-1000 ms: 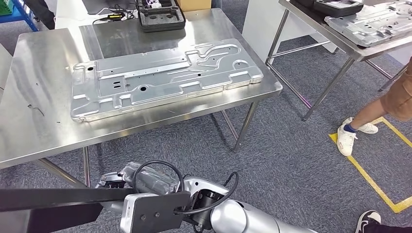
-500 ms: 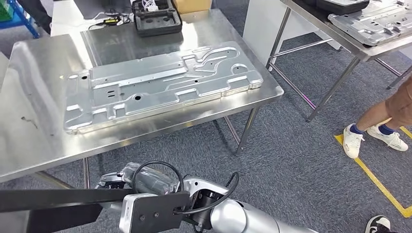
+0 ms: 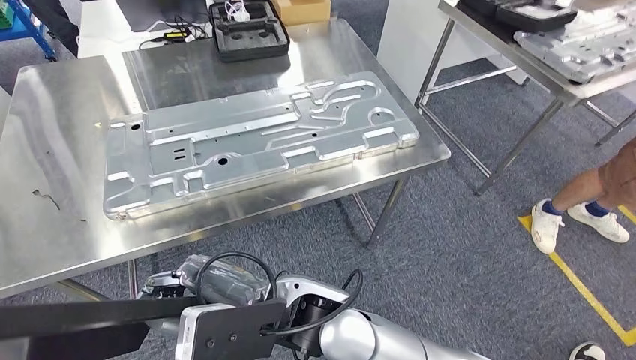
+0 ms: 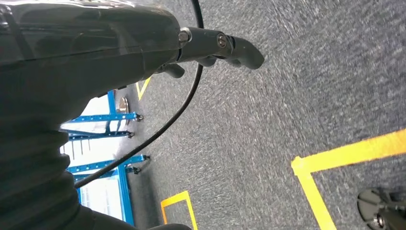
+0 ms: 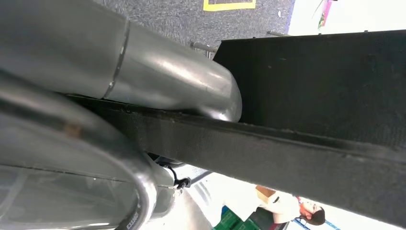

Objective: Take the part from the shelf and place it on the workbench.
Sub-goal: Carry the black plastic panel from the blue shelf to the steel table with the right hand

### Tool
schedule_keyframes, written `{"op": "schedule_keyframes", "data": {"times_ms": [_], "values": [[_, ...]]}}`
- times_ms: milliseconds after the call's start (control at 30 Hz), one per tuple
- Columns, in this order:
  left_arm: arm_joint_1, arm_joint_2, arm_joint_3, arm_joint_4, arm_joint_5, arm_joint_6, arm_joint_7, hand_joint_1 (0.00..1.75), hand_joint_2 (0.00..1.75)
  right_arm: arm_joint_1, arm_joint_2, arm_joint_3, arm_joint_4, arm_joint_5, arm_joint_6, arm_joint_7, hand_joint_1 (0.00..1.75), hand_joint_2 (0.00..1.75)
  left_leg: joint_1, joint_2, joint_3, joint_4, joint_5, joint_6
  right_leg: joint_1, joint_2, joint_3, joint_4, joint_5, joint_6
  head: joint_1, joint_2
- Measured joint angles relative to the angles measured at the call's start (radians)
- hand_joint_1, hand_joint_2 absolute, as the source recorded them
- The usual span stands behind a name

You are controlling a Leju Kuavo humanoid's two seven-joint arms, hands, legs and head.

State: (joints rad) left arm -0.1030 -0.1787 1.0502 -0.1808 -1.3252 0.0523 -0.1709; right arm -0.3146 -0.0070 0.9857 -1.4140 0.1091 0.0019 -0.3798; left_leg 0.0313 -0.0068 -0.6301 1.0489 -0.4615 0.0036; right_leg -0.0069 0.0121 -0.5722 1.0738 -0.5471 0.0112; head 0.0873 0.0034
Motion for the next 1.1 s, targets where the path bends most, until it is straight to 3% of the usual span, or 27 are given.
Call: {"op": "schedule_keyframes", "data": {"times_ms": [100,133,167,233,300,367,467,533,600,633,667,700,767,800,867,1000,1033,1100], "values": [[-0.001,0.0,0.0,0.0,0.0,0.0,0.003,0.0,1.75,-0.001,-0.001,0.003,0.001,0.0,0.0,0.0,1.75,0.0,-0.002,0.0,0.01,0.0,-0.012,0.011,-0.003,-0.001,-0.124,0.202,-0.064,0.004,0.0,0.0],[0.0,0.0,0.0,0.0,0.0,0.0,0.003,0.0,1.75,0.0,-0.002,0.004,0.002,0.0,0.0,0.0,1.75,0.0,-0.003,0.0,0.015,0.0,-0.017,0.012,-0.003,-0.001,-0.155,0.239,-0.062,0.004,0.0,0.0],[0.0,0.0,0.0,0.0,0.0,0.0,0.004,0.0,1.75,0.0,-0.002,0.005,0.002,0.0,0.0,0.0,1.75,0.0,-0.003,-0.002,0.022,0.0,-0.023,0.012,-0.004,-0.002,-0.167,0.238,-0.038,0.003,0.0,0.0],[0.0,0.0,0.0,0.0,0.0,0.0,0.004,0.0,1.75,0.0,-0.002,0.005,0.003,0.0,0.0,0.0,1.75,0.0,-0.004,-0.005,0.042,0.0,-0.036,0.01,-0.002,-0.002,-0.138,0.128,0.055,-0.003,0.001,0.0],[0.0,-0.001,0.0,0.0,0.0,0.001,0.003,0.0,1.75,-0.001,-0.003,0.006,0.003,0.0,0.0,0.0,1.75,0.0,-0.008,-0.008,0.056,-0.001,-0.049,0.002,0.006,-0.004,-0.09,0.008,0.112,-0.013,0.0,0.0],[0.0,-0.001,0.0,0.0,0.0,0.002,0.001,0.0,1.75,-0.002,-0.003,0.006,0.003,0.0,0.0,0.0,1.75,0.0,-0.011,-0.007,0.06,-0.004,-0.056,-0.008,0.014,-0.005,-0.071,-0.033,0.108,-0.02,0.001,0.0],[-0.002,-0.001,0.0,0.0,0.0,0.003,0.0,0.0,1.75,-0.002,-0.002,0.006,0.003,0.0,0.0,0.001,1.75,0.0,-0.01,-0.001,0.062,0.004,-0.07,-0.021,0.007,-0.003,-0.056,-0.05,0.101,-0.03,0.001,0.0],[-0.003,-0.001,0.0,0.0,0.0,0.004,0.0,0.0,1.75,-0.003,0.0,0.006,0.003,0.0,0.0,0.0,1.75,0.0,-0.009,0.001,0.025,0.087,-0.11,-0.024,0.002,-0.003,-0.043,-0.057,0.096,-0.04,0.001,0.0],[-0.001,0.0,0.0,0.0,0.001,0.005,0.0,0.0,1.75,-0.003,0.001,0.006,0.004,0.0,0.0,0.0,1.75,0.0,-0.009,0.001,-0.046,0.217,-0.154,-0.027,0.002,-0.004,-0.033,-0.057,0.088,-0.049,0.001,0.0],[-0.001,0.0,0.0,0.0,0.002,0.005,0.0,0.0,1.75,-0.003,0.001,0.007,0.006,0.0,0.0,0.0,1.75,0.0,-0.008,0.001,-0.073,0.259,-0.157,-0.028,0.003,-0.003,-0.027,-0.057,0.084,-0.05,0.001,0.0],[0.0,0.0,0.0,0.0,0.003,0.005,0.0,0.0,1.75,-0.002,0.001,0.007,0.007,0.0,0.0,0.001,1.75,0.0,-0.006,0.001,-0.085,0.265,-0.14,-0.03,0.003,-0.002,-0.02,-0.057,0.078,-0.05,0.001,0.0],[0.0,0.0,0.0,0.0,0.003,0.005,0.0,0.0,1.75,-0.002,0.001,0.007,0.008,0.0,0.0,0.001,1.75,0.0,-0.004,0.002,-0.08,0.234,-0.106,-0.031,0.002,0.0,-0.011,-0.056,0.072,-0.048,0.001,0.0],[-0.001,0.0,0.0,0.0,0.003,0.005,0.0,0.0,1.75,-0.002,0.002,0.007,0.009,0.0,0.0,0.001,1.75,0.0,0.001,0.004,-0.038,0.114,-0.028,-0.031,0.002,0.002,0.005,-0.054,0.059,-0.04,0.001,0.0],[-0.001,0.0,0.0,0.0,0.003,0.005,0.0,0.0,1.75,-0.003,0.003,0.007,0.009,0.0,0.0,0.001,1.75,0.0,0.001,0.004,-0.017,0.06,-0.007,-0.03,0.004,0.002,0.009,-0.052,0.053,-0.035,0.0,0.0],[-0.001,0.0,0.0,0.0,0.003,0.005,-0.002,0.0,1.75,-0.003,0.004,0.007,0.009,0.0,0.0,0.001,1.75,0.0,-0.002,0.003,-0.002,0.017,-0.004,-0.024,0.007,0.002,0.01,-0.05,0.046,-0.024,0.0,0.0],[0.0,0.0,0.001,-0.001,0.004,0.007,0.011,0.0,1.75,-0.004,0.005,0.007,0.009,0.0,0.001,0.001,1.75,0.0,-0.004,0.0,0.005,0.007,-0.009,-0.001,0.003,-0.001,-0.002,-0.026,0.025,-0.006,0.0,0.0],[-0.001,0.0,0.001,-0.001,0.004,0.007,0.016,0.0,1.75,-0.005,0.005,0.006,0.009,0.0,0.001,0.0,1.75,0.0,-0.003,0.0,0.009,0.004,-0.011,0.004,0.001,-0.001,-0.023,0.015,0.005,-0.003,0.0,0.0],[-0.002,0.0,0.001,-0.001,0.004,0.008,0.02,0.0,1.75,-0.004,0.004,0.007,0.009,0.0,0.001,0.0,1.75,0.0,-0.003,0.001,0.014,0.004,-0.016,0.011,-0.001,-0.002,-0.098,0.148,-0.043,-0.002,0.0,0.0]]}}
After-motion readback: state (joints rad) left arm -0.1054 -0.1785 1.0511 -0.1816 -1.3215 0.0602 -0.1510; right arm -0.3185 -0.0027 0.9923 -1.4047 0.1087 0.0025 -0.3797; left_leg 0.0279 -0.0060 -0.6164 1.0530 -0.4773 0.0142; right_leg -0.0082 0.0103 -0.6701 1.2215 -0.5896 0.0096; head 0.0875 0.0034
